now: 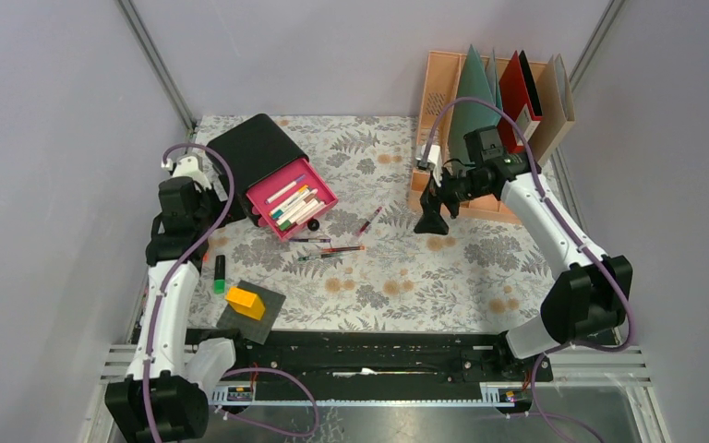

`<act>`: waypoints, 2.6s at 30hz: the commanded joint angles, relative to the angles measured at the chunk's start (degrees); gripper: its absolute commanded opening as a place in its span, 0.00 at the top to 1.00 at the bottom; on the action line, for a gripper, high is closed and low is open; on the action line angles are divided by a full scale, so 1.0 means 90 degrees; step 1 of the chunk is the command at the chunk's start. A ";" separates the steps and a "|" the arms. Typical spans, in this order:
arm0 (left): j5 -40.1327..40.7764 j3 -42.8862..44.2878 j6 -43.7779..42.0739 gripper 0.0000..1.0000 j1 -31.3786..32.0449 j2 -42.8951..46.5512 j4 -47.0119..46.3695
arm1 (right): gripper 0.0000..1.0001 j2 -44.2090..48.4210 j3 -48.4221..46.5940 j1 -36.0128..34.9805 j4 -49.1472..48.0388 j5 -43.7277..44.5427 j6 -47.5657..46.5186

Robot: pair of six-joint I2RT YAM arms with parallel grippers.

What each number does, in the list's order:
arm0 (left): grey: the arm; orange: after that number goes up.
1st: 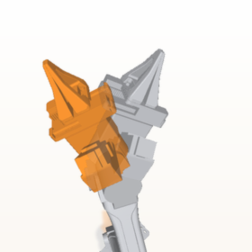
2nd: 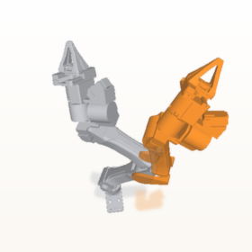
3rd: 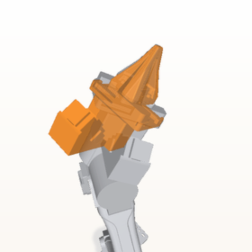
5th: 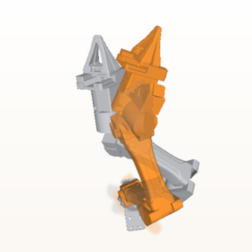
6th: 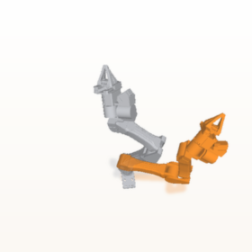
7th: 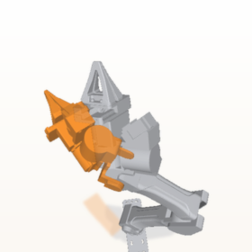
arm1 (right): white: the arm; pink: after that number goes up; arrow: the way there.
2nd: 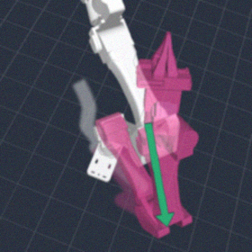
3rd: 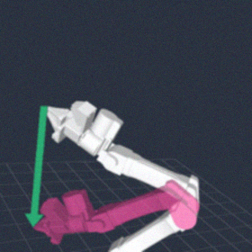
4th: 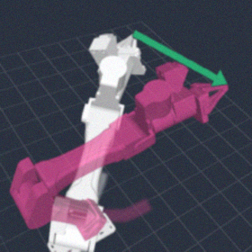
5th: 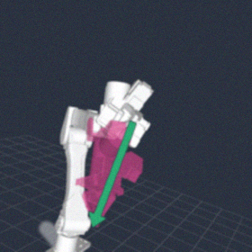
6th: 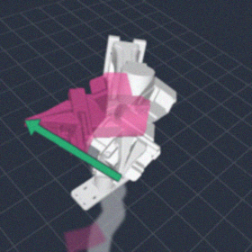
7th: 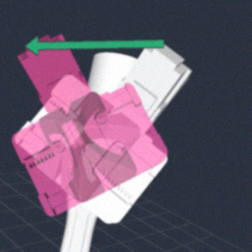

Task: Organize the desk
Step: Close the drawer in the storage box.

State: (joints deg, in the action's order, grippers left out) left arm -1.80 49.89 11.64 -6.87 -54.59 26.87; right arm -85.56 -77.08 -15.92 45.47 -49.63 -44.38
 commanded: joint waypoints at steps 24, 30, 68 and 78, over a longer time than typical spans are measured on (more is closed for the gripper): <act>-0.0854 -0.0797 0.0357 0.02 0.0365 0.0778 -0.0387 | 0.00 -0.0103 -0.0276 0.0016 0.1221 0.0424 -0.0812; -0.2010 -0.0799 0.1019 0.02 0.0367 0.1146 -0.0606 | 0.00 0.0005 0.0096 0.0017 0.1372 -0.0006 -0.1024; -0.3770 -0.1090 0.2211 0.04 0.0358 0.0924 -0.1841 | 0.00 -0.0139 0.0790 0.0002 0.0545 -0.0730 -0.2011; -0.3951 -0.0612 0.1102 0.04 0.0368 0.0956 -0.1038 | 0.00 -0.0280 0.0275 -0.0159 0.0621 -0.0964 -0.1753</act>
State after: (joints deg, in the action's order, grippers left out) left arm -34.74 41.15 26.20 -3.44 -47.27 17.23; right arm -88.82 -71.61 -16.10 50.81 -56.42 -60.25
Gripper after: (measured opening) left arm 0.956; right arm 0.994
